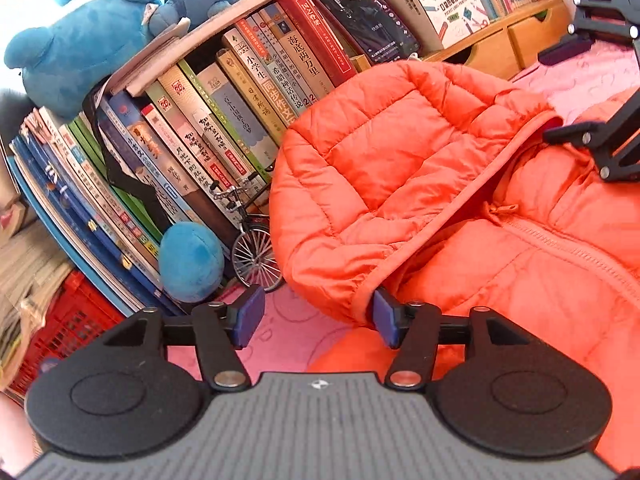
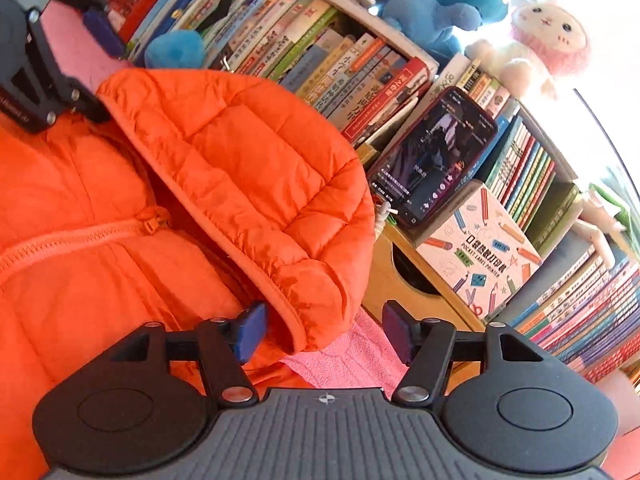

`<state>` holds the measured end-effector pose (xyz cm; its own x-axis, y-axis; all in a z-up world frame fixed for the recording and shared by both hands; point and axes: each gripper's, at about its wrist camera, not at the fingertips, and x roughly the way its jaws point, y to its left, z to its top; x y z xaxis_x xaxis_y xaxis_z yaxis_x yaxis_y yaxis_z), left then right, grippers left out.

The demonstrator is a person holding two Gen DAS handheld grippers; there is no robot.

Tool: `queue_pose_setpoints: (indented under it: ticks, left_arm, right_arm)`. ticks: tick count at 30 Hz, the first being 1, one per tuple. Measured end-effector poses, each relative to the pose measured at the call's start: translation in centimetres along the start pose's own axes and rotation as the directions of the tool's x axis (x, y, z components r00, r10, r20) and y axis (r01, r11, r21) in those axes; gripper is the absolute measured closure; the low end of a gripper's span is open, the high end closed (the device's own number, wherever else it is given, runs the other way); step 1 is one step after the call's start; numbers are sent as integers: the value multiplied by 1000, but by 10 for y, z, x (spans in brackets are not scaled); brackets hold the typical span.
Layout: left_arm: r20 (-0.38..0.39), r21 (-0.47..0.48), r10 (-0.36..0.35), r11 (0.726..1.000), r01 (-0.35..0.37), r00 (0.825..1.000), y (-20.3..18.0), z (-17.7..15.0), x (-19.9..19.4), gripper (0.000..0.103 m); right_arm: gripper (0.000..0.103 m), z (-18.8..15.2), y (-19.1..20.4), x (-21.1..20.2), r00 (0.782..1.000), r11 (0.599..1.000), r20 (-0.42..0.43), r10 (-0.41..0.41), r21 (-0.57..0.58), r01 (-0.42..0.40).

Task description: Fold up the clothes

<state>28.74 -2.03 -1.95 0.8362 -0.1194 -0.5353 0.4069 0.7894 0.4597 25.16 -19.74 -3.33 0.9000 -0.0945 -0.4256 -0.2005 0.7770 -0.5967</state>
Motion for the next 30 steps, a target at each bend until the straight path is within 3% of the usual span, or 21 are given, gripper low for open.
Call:
queue_pose_setpoints:
  ticks: [7,10,11,14,16,20,24,28,30]
  left_arm:
    - [44,-172,-45,984,52,998,3,-10,-41,37]
    - [63,-254,-40,966,55,997,-10,-21,-63,34]
    - [67,-276,-39,959,56,997,-17,-25,-69,33]
    - [20,-286,48,957,-40,999,-38,-40,-78,33]
    - [-23,-209,144,967,-146,989,-54,-49,-78,31]
    - [-10,3,323,946,-323,946,-77,-65,-76,30]
    - [-51,34,393,919,-392,918,-66,-77,-68,29]
    - [-107,22,455,890,-455,884,-44,-92,-59,29]
    - [-128,5,459,887,-462,879,-34,-99,-58,29]
  right_arm:
    - [40,-6,-11,-24,999,978,-20,47,202,-42]
    - [65,0,3,-53,994,954,26,109,278,-112]
    - [66,3,11,-63,990,948,44,132,286,-139]
    - [66,10,37,-90,979,936,83,186,289,-202]
    - [65,9,55,-101,977,946,84,196,246,-210]
    - [64,-7,91,-108,995,996,61,83,18,-85]
    - [63,-31,99,-102,996,985,69,-52,-159,62]
    - [63,-61,67,-97,990,982,2,-138,-128,138]
    - [63,-83,43,-93,978,974,-54,-203,-113,196]
